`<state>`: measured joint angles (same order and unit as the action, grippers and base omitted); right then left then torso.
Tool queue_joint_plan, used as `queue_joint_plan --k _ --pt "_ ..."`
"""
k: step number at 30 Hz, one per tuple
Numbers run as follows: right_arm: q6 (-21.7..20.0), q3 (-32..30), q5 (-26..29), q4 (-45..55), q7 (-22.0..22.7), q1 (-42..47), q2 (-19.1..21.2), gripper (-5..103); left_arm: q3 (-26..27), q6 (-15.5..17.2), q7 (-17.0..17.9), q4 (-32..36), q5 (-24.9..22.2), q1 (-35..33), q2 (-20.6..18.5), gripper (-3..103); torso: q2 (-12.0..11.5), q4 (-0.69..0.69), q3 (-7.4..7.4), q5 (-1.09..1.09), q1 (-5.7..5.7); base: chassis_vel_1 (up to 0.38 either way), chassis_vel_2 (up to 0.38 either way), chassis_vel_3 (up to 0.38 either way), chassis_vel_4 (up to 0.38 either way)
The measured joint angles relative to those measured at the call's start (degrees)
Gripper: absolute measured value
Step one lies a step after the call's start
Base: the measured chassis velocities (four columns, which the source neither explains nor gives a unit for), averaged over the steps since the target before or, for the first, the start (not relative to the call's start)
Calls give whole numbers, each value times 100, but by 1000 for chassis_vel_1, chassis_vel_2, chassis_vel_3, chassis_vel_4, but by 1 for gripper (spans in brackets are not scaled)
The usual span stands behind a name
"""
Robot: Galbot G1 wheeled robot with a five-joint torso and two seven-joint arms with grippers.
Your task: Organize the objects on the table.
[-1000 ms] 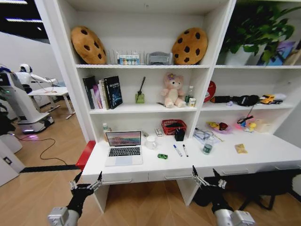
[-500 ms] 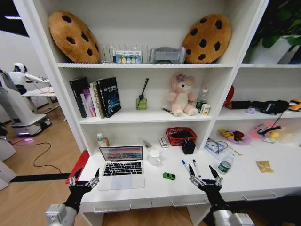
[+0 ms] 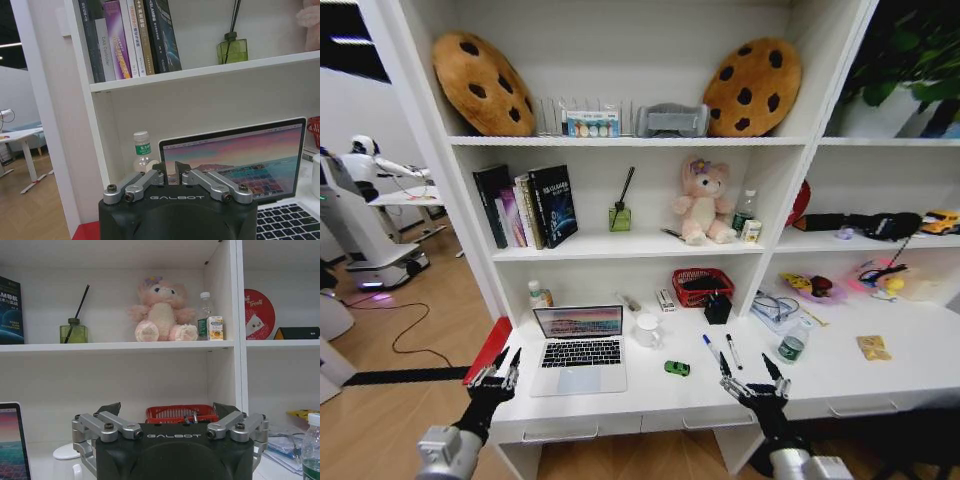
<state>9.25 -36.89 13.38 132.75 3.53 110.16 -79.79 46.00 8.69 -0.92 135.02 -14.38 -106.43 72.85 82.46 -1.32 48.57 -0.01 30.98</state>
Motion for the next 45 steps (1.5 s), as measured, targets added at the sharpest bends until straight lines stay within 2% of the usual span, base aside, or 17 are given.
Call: queue_joint_plan --k 2,4,8,12,14,15,17,18,21,23,25,27,30,31,36,40,45 --pt "1 -1 -1 -5 3 -3 -1 100 3 0 0 -4 1 2 -11 13 0 0 0 0 0 0 0 0 0" --pt "7 2 -2 -31 12 -9 -2 100 34 0 -3 -35 -14 58 -112 1 0 1 0 0 -2 0 0 0 0" --pt "12 3 0 -56 28 -25 20 100 69 15 -33 -198 -97 283 -437 0 0 3 0 1 -3 0 0 0 0" --pt "17 -23 25 -84 91 -78 105 100 119 -51 -8 -1180 -316 1255 -1788 0 0 -2 0 -3 -2 0 0 0 0" --pt "19 -45 46 -93 100 -99 115 100 99 -111 -49 -1511 -392 1554 -2319 0 0 -2 0 -2 -2 0 0 0 0" --pt "19 -45 46 -93 100 -99 115 100 99 -111 -49 -1511 -392 1554 -2319 0 0 -2 0 -2 -2 0 0 0 0" --pt "65 -89 51 -142 119 -118 96 100 -15 -248 -258 -1999 -445 2117 -3182 0 -1 -2 0 -1 -2 0 0 0 0" --pt "65 -89 51 -142 119 -118 96 100 -15 -248 -258 -1999 -445 2117 -3182 0 -1 -2 0 -1 -2 0 0 0 0" --pt "109 -102 47 -206 145 -125 61 100 -241 -280 -547 -2298 -554 2568 -3689 0 0 -1 0 1 -2 0 0 0 0" --pt "155 -106 30 -250 157 -154 45 100 -687 -454 -1201 -2676 -586 3233 -4076 0 -1 1 0 0 -2 0 0 0 0" --pt "166 -116 28 -256 158 -159 45 100 -810 -509 -1389 -2774 -586 3423 -4143 0 -1 1 0 0 -2 0 0 0 0" --pt "186 -186 37 -292 186 -193 66 100 -1427 -634 -2098 -3133 -617 4236 -4377 0 -1 -2 0 0 -2 0 0 0 0" --pt "193 -217 47 -316 228 -218 77 100 -1777 -649 -2323 -3254 -663 4589 -4446 0 0 -1 0 0 -1 0 0 0 0" --pt "199 -236 54 -342 260 -236 79 100 -2270 -676 -2514 -3364 -672 5027 -4458 0 -1 2 0 0 -2 0 0 0 0" --pt "205 -232 48 -372 270 -241 59 100 -3240 -695 -2651 -3528 -601 5834 -4357 0 0 1 0 0 -2 0 0 0 0" --pt "213 -197 -3 -396 231 -236 28 100 -4573 -955 -2666 -3934 -108 7041 -4136 0 -1 -2 0 1 -2 0 0 0 0" --pt "215 -163 -32 -385 197 -206 -36 100 -5108 -1212 -2845 -4335 260 7698 -3961 0 -1 -1 0 0 -2 0 0 0 0"
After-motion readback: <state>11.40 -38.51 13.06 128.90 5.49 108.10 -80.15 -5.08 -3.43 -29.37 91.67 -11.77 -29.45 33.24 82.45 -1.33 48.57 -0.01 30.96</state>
